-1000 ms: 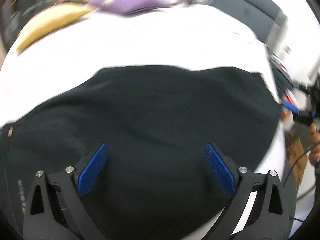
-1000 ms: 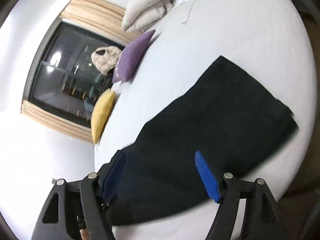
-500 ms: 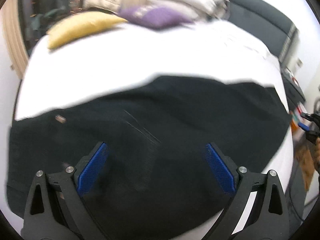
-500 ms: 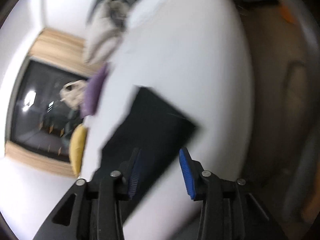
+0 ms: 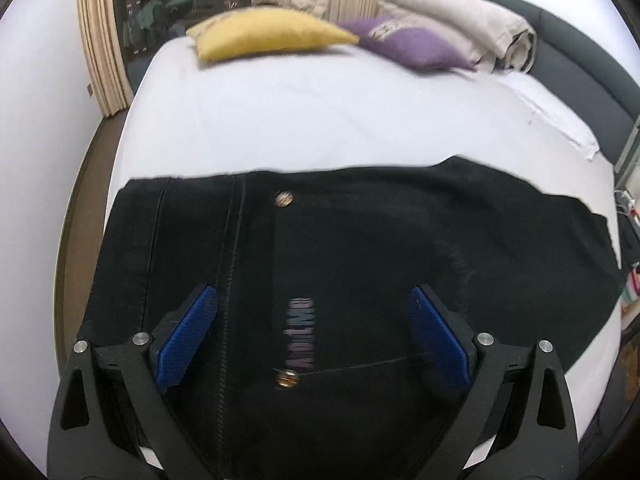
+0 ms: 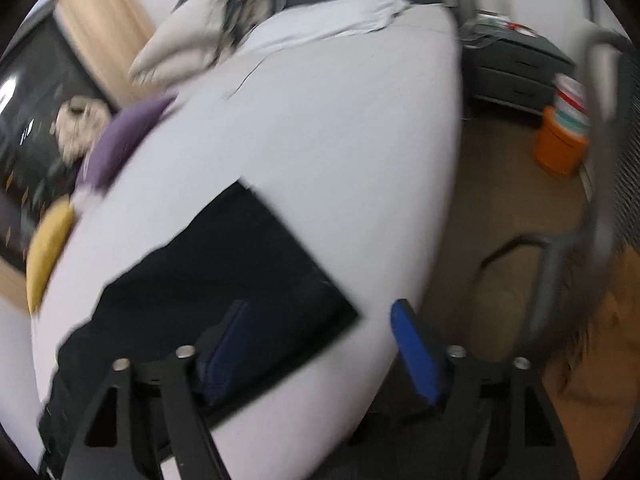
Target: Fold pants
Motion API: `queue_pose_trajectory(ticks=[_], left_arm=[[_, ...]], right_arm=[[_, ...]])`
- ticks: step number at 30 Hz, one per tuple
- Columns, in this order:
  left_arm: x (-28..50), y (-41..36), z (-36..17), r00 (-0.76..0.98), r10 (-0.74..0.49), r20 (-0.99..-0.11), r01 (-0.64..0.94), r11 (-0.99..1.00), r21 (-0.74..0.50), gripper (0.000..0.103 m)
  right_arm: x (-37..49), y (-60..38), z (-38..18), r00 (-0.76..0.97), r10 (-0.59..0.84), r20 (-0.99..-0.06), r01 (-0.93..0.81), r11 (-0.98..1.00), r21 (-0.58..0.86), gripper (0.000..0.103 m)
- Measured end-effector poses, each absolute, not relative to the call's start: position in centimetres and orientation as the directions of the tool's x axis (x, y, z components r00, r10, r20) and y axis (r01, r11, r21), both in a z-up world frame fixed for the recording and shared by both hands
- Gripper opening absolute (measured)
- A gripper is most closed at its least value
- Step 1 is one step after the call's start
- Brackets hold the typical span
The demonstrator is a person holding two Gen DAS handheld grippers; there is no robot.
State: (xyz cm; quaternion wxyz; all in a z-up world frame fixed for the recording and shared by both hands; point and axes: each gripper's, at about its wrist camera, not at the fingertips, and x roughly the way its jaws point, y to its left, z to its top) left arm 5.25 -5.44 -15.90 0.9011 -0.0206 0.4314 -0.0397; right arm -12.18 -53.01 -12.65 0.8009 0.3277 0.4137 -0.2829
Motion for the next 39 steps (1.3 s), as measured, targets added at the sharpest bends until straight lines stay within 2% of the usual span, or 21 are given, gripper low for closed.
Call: queue_pose_trajectory(ticks=[3,7,10,15,18,26,35,39], left_arm=[[3.2,-6.5,-14.8,0.627,-0.149,-0.765,0.094,0.989,-0.115,0.098],[4.4,-7.2,-13.3,0.614,-0.197,-0.764,0.125,0.98,-0.152,0.098],[4.4,-7.8,-13.7,0.602,-0.215,-0.769,0.136,0.977,-0.166,0.098],[4.3,-7.9,-14.8,0.576,-0.236,-0.782,0.141,0.972,-0.189,0.098],[4.2,-8.1,-15.0,0.569,-0.248,-0.784,0.144,0.969,-0.202,0.098],[4.1,-8.7,-15.4,0.564,-0.262,-0.783,0.15,0.965,-0.215,0.098],[3.9,-9.4,-15.6,0.559,-0.269,-0.784,0.155,0.963,-0.221,0.098],[4.0,-9.4,-15.6,0.56,-0.273,-0.783,0.155,0.962,-0.224,0.098]], right_arm=[[-13.4,-53.4,-14.3,0.517,-0.116,-0.848,0.752,0.536,0.385,0.077],[-14.8,-55.5,-17.7,0.53,-0.044,-0.847,0.784,0.405,0.47,0.077],[-12.8,-57.0,-19.5,0.57,0.013,-0.822,0.779,0.309,0.545,0.077],[-13.3,-57.8,-21.1,0.589,0.043,-0.807,0.783,0.215,0.583,0.077],[-11.7,-58.2,-20.9,0.61,0.045,-0.791,0.772,0.189,0.607,0.077],[-11.8,-58.7,-19.9,0.654,0.051,-0.755,0.737,0.18,0.651,0.067],[-10.7,-59.2,-20.0,0.685,0.108,-0.72,0.698,0.182,0.692,0.066],[-11.1,-59.8,-20.2,0.701,0.109,-0.705,0.686,0.172,0.708,0.058]])
